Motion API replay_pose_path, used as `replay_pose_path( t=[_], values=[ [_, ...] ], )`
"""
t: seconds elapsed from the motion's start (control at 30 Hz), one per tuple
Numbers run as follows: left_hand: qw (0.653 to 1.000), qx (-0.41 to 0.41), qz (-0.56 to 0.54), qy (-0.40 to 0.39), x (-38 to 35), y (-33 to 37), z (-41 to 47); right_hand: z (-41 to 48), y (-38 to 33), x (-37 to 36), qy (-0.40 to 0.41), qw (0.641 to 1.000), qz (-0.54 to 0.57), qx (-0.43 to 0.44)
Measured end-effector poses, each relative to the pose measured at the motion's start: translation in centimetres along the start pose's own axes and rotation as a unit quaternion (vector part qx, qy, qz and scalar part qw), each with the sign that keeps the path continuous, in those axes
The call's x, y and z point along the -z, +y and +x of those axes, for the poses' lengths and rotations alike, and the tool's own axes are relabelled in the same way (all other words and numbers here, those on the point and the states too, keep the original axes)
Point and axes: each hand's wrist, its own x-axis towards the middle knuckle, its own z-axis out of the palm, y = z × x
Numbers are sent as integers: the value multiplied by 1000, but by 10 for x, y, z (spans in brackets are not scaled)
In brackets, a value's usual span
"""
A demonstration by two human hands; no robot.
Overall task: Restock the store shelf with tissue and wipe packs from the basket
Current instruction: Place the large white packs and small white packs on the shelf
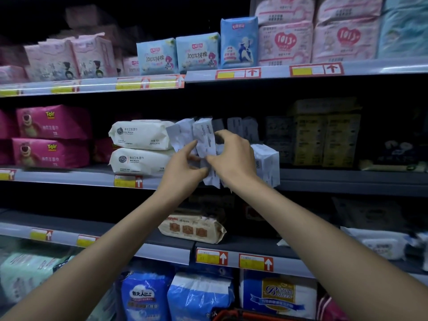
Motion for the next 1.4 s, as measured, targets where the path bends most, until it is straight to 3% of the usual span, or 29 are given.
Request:
replay_pose_path(
  t=[0.17, 0.27, 0.4, 0.5, 0.63, 0.97, 1.13, 1.3, 1.4],
  values=[
    [999, -30, 45, -1, 8, 8, -23, -22, 10, 33, -44, 997, -61, 22],
    [989, -61, 133, -7, 13, 10, -39, -40, 14, 59, -89, 988, -126, 14],
    [943, -89, 319, -27, 15, 12, -59, -65, 28, 89, -130, 974, -187, 12],
    [913, -116, 387, -50, 11, 15, -77, -82, 45, 106, -154, 963, -222, 6],
    [898, -135, 409, -90, -4, 17, -105, -112, 71, 128, -191, 950, -245, -11],
    [899, -159, 359, -194, -81, -39, -191, -231, 167, 141, -312, 916, -239, -76],
    [895, -91, 329, -287, -138, -89, -242, -287, 228, 114, -417, 863, -257, -124],
    [834, -16, 349, -428, -200, -142, -286, -337, 279, 76, -544, 776, -289, -135],
    [804, 85, 300, -506, -237, -174, -315, -359, 302, 61, -610, 726, -288, -135]
  ],
)
